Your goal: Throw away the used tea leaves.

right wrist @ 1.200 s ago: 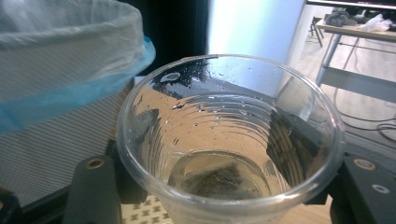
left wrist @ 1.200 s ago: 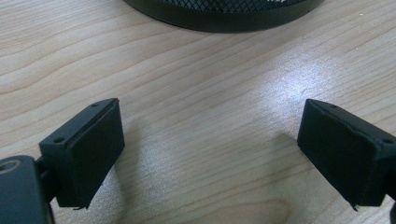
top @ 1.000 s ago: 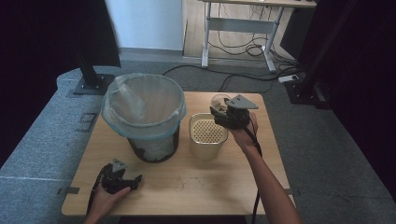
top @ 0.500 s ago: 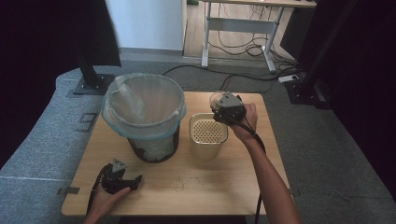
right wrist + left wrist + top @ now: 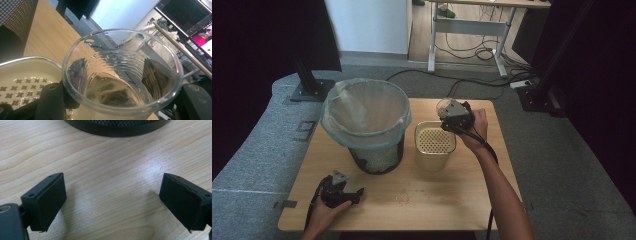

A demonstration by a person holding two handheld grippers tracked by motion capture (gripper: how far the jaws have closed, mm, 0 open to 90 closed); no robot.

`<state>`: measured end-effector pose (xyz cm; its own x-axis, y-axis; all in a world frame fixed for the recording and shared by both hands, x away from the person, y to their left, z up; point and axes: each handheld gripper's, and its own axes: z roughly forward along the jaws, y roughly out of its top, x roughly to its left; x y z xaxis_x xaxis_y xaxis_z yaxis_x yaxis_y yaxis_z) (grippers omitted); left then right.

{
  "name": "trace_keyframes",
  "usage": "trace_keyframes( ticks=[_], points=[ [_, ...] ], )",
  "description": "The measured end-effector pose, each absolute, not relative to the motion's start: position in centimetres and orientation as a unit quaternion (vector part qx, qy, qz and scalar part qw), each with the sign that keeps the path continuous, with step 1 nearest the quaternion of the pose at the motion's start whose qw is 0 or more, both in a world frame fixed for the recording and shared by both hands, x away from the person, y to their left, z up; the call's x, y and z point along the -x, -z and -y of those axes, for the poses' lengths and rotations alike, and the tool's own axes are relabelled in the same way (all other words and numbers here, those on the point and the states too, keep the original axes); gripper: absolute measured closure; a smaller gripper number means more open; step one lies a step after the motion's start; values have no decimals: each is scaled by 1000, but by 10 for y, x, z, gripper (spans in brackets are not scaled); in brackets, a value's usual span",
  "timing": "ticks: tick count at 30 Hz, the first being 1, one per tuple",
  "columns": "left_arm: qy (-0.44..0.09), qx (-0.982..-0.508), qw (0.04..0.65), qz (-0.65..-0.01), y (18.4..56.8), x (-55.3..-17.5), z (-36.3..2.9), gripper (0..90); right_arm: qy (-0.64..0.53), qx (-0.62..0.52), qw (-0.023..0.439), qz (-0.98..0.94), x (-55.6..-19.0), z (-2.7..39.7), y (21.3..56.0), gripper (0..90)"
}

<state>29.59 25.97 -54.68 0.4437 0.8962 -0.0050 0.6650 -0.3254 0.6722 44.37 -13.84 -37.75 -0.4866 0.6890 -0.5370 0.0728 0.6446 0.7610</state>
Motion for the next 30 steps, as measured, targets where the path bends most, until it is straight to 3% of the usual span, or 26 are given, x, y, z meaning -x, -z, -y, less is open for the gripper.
trace_keyframes(
  ticks=[9, 17, 30],
  points=[
    [-188, -792, 307, -493, 547, -296, -260, 67, -328, -213, 468, -793, -443, 135, 377, 364],
    [-188, -792, 307, -493, 547, -296, -260, 67, -238, -155, 522, -804, -444, 129, 385, 364],
    [-188, -792, 307, -493, 547, -296, -260, 66, -174, -74, 553, -811, -439, 113, 401, 366]
  ],
)
